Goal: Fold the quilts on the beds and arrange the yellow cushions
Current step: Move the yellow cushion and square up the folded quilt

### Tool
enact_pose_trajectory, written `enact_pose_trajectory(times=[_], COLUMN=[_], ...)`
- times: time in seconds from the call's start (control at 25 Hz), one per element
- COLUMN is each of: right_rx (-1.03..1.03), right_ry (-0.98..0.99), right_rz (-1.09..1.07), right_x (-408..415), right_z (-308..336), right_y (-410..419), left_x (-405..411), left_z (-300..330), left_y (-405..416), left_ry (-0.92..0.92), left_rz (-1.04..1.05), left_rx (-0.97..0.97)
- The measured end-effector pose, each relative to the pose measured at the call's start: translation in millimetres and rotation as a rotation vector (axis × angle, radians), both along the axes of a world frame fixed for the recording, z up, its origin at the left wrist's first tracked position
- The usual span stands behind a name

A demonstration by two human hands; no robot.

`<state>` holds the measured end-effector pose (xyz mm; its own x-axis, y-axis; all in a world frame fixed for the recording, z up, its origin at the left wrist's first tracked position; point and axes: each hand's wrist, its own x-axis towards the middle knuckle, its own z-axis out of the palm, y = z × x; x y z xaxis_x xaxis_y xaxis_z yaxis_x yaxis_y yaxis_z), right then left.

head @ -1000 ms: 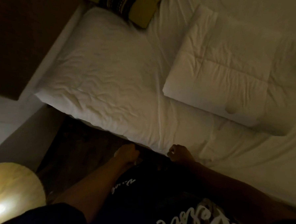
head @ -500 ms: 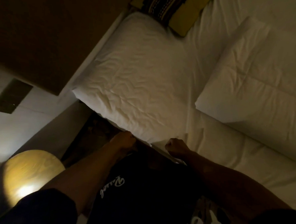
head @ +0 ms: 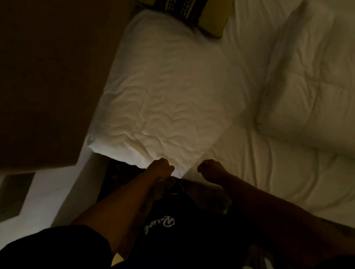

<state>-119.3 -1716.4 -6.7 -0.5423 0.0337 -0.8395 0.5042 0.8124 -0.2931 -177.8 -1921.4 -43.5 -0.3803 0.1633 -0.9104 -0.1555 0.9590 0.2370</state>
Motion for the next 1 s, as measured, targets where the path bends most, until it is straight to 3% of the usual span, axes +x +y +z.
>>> enact_pose_trajectory(times=[0.2,0.48,1.0], right_rx=[-0.014,-0.005,-0.036], right_ry=[-0.002,-0.009,0.158], right_rz=[-0.054,-0.127,-0.282], right_x=[-44,-109,-338], right_z=[-1,-17,-55], right_y=[-24,-11,116], left_x=[-39,-123,-373], left_z=[-9,-8,7], left_y=[-17,-3,103], left_ry=[-0.037,-0.008,0.222], left_rz=[-0.013,0.173,0.377], left_rx=[0.027,0.064,0.059])
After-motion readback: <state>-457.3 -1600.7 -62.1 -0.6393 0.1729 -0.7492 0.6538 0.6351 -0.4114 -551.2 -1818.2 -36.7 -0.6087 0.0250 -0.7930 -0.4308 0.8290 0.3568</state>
